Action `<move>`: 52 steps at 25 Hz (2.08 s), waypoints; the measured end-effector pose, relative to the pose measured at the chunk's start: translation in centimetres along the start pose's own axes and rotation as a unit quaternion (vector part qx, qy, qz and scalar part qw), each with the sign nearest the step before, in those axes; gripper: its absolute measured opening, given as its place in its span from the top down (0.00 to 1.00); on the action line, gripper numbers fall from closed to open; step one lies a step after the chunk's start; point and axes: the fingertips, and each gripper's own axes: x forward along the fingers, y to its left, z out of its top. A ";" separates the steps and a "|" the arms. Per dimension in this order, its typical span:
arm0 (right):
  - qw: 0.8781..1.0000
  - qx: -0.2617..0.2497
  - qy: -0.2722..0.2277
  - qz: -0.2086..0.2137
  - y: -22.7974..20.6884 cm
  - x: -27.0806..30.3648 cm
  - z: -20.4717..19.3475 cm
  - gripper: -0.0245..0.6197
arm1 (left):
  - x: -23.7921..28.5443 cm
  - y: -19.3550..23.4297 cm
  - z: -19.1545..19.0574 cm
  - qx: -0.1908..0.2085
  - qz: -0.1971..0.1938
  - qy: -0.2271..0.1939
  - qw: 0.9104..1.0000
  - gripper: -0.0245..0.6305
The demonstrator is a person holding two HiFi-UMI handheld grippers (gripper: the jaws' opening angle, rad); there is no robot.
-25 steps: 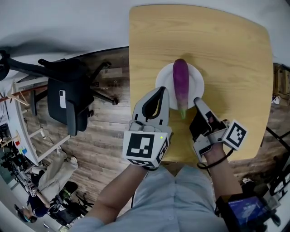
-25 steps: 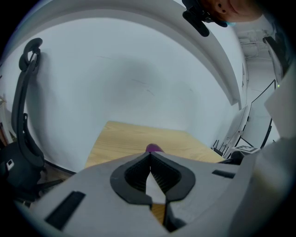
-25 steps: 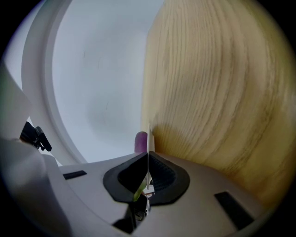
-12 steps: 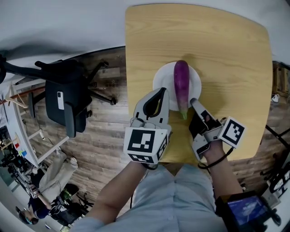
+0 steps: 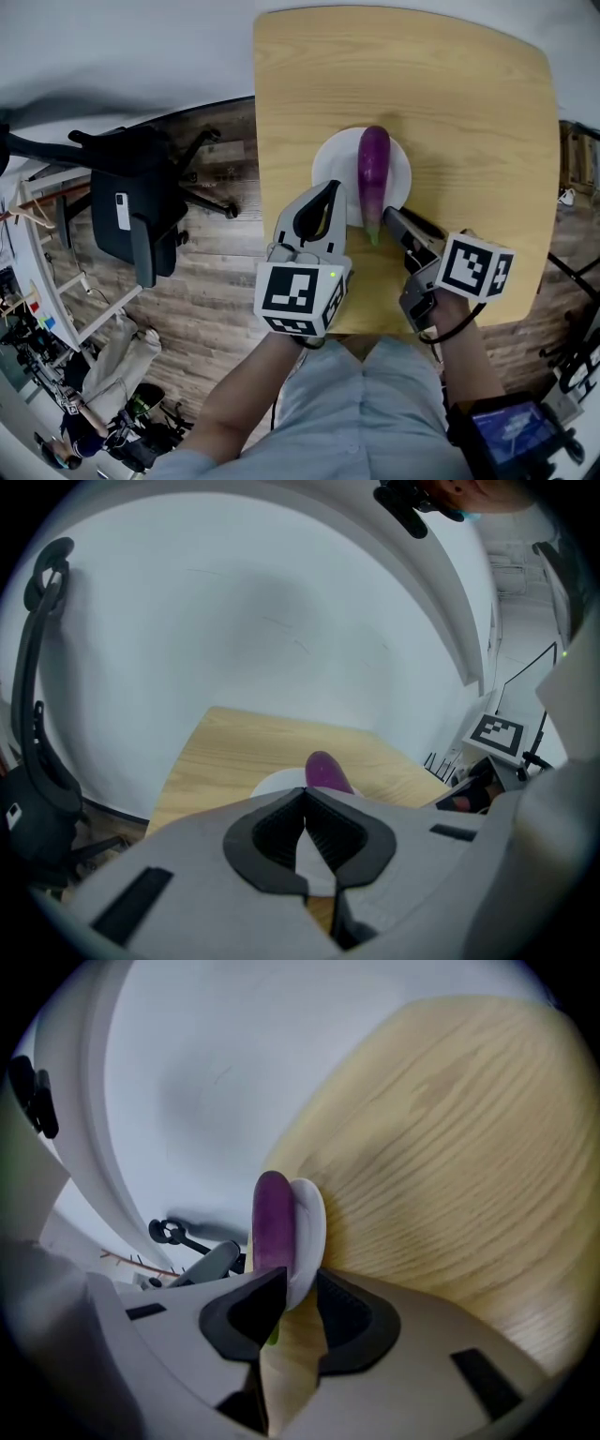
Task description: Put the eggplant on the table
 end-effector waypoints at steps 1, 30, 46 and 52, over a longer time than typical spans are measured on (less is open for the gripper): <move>1.000 -0.017 0.007 -0.006 0.0 -0.1 0.0 0.80 | 0.0 0.0 0.0 0.000 0.000 -0.001 1.000 0.95; 0.916 -0.326 -0.205 0.110 16.5 -20.2 -0.6 0.96 | -19.2 -15.6 11.5 0.051 0.056 -0.220 0.973 0.95; 0.844 -0.453 -0.269 0.099 21.3 -27.9 -4.1 0.96 | -26.5 -21.2 13.0 0.079 0.068 -0.290 0.951 0.95; 0.844 -0.449 -0.274 0.106 21.3 -28.2 -4.2 0.96 | -26.5 -21.5 12.8 0.081 0.065 -0.289 0.952 0.95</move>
